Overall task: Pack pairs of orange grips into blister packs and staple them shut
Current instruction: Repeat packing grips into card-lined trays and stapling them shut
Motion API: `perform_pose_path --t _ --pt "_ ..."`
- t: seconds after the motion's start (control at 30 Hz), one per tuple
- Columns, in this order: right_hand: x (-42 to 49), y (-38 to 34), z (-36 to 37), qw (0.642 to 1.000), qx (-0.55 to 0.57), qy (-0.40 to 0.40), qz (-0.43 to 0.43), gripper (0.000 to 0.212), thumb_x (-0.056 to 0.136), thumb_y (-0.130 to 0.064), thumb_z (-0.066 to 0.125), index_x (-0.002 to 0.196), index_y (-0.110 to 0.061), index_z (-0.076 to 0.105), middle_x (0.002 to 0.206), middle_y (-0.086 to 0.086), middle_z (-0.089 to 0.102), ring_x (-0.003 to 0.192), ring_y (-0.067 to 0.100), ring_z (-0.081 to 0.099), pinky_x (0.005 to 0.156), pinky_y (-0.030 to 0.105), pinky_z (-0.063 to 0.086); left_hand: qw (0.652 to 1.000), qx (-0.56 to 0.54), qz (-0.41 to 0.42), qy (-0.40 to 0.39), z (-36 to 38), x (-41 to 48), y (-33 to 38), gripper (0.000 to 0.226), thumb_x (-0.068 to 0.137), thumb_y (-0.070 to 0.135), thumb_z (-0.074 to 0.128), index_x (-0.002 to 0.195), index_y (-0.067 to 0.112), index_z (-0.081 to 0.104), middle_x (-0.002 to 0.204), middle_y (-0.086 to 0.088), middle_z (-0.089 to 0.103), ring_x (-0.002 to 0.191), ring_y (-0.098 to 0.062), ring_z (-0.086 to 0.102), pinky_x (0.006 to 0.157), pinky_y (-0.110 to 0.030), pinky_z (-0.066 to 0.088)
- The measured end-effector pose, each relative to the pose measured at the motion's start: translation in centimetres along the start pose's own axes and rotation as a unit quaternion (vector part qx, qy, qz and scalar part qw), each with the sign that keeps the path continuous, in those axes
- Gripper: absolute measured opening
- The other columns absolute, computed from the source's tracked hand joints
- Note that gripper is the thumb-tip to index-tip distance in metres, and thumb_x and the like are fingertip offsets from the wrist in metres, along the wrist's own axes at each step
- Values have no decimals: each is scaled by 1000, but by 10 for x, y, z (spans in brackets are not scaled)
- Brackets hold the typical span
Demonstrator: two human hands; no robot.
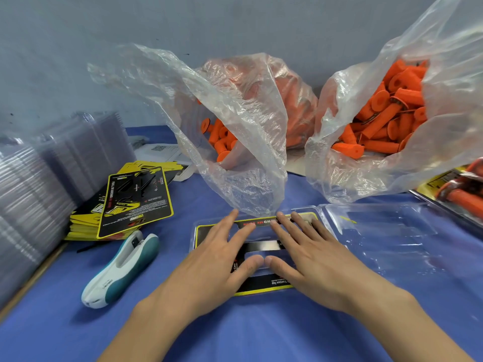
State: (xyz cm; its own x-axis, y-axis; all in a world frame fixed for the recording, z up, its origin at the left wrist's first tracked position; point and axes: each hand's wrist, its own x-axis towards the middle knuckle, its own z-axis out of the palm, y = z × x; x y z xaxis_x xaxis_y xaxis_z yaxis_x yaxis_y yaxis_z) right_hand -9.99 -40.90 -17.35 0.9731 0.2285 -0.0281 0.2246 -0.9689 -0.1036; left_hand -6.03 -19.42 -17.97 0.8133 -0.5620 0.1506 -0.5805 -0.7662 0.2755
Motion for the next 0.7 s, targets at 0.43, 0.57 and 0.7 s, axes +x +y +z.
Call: perform_pose_path --t 0.43,0.57,0.7 --pt "-6 -2 -6 1000 14 12 7 84 79 -74 -11 152 -33 -21 159 -10 -29 135 2 -38 116 28 -21 1000 -3 26 7 -12 -18 -14 62 87 78 12 142 60 -8 153 34 -23 135 18 -27 110 -8 -15" --pt "-11 -3 -15 993 97 67 -13 76 83 -74 -1 153 -44 -9 161 -20 -14 142 -5 -27 113 16 -19 996 -35 5 79 -19 -20 -14 58 95 66 23 148 45 23 157 28 8 141 16 0 118 -14 5" --pt "-15 7 -23 978 120 170 -9 59 97 -59 19 152 -39 26 159 -20 19 150 2 2 122 27 0 997 -2 -14 75 -18 -27 -19 63 94 66 22 150 37 28 154 23 21 142 9 13 117 -15 7"
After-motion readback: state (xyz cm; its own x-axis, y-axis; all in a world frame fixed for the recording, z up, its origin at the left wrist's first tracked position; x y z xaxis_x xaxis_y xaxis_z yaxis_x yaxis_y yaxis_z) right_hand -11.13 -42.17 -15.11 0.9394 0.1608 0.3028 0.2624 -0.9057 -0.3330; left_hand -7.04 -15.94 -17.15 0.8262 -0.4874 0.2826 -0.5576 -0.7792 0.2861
